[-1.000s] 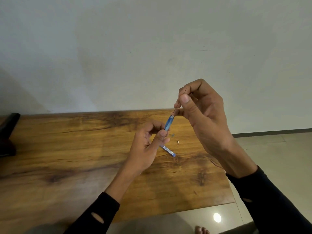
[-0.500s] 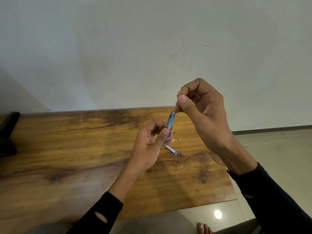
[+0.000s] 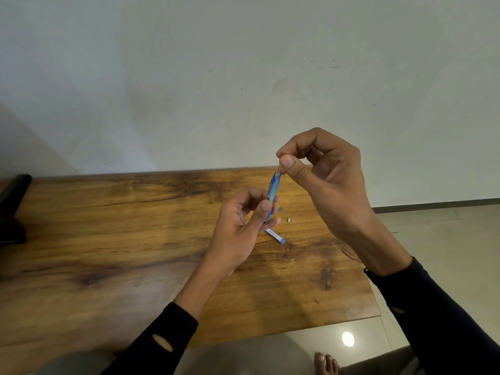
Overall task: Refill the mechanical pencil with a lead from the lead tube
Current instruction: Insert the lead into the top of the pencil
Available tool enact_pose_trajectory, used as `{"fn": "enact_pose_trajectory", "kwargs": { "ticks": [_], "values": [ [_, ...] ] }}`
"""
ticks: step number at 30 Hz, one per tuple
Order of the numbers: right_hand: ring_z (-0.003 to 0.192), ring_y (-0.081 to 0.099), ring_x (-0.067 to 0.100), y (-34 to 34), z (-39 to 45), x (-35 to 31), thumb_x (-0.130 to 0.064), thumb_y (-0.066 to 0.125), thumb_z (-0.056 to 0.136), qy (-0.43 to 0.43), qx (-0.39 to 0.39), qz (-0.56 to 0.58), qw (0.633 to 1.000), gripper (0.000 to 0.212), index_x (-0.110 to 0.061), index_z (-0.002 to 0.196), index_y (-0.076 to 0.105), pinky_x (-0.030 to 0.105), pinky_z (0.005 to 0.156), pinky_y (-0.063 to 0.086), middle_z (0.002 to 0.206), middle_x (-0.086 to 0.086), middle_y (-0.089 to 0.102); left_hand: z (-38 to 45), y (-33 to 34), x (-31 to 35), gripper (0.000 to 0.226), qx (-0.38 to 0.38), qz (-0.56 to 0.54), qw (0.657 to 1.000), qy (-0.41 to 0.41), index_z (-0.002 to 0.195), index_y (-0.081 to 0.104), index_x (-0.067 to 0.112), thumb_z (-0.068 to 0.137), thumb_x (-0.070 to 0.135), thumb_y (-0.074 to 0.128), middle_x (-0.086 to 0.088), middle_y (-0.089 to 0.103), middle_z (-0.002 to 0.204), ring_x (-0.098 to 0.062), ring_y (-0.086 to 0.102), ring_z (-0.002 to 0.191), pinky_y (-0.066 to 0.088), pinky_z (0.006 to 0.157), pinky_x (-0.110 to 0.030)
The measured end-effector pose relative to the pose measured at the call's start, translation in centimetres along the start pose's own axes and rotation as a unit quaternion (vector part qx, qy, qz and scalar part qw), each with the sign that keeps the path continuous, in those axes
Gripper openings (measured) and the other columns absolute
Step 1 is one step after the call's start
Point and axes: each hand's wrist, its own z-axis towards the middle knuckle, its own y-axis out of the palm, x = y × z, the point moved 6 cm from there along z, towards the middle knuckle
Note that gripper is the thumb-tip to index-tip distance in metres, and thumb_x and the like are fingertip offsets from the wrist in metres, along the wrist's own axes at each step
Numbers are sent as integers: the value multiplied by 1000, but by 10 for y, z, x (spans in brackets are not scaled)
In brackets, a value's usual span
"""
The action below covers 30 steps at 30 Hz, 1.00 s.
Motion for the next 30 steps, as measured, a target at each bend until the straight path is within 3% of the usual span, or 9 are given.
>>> {"fn": "enact_pose_trajectory", "kwargs": {
  "ticks": [6,11,14,17,19,21,25,30],
  "values": [
    [88,70,26,-1,-1,4,-3,70,101,7,3,6,1000,5,-7,102,71,32,83,56,96,4,72,0,0,-1,28,-3,-8,1000,-4,105,65,3,96,29,67,-3,69,97,-14,71,107,67,92,-51],
    [86,69,24,-6,0,11,-6,69,102,5,22,20,1000,4,-5,105,71,36,78,62,97,0,71,0,-1,-3,22,1,-18,1000,-4,106,67,9,96,29,67,-4,70,100,-16,71,106,66,92,-51],
    [86,67,16,-26,0,34,-6,70,100,48,29,-101,993,4,-8,103,72,32,71,61,97,-3,72,1,-4,-3,16,5,-17,1000,0,105,68,13,98,27,67,-5,70,103,-17,70,103,67,90,-49],
    [80,68,13,-40,-11,78,-4,72,96,147,-79,-339,926,13,-16,92,74,31,74,55,88,-8,72,2,-5,-2,13,8,-13,1000,8,104,69,15,98,27,67,-6,68,103,-18,69,100,68,89,-49],
    [82,70,18,-36,-26,103,-5,72,96,189,-161,-427,870,15,-18,89,74,31,70,50,86,-8,71,2,-5,-2,15,9,-9,1000,7,105,69,16,98,29,68,-3,70,103,-18,70,102,68,89,-48],
    [88,70,23,-29,-38,117,-8,72,97,188,-190,-481,835,11,-18,91,74,29,64,45,88,-6,71,2,-6,-3,16,10,-5,1000,7,105,70,17,98,32,68,-1,72,104,-17,71,103,68,89,-47],
    [91,69,25,-18,-46,127,-24,75,98,166,-184,-526,813,4,-21,97,72,38,72,55,100,0,74,2,-7,-1,14,9,-5,1000,12,105,72,23,98,34,69,-3,71,106,-19,71,103,67,89,-45],
    [77,56,19,-3,-49,125,-22,69,102,130,-177,-569,792,3,-21,100,70,30,64,35,95,-2,69,3,-7,-1,7,8,-16,1000,8,102,73,28,100,34,70,0,73,104,-18,71,103,67,89,-45]
  ]
}}
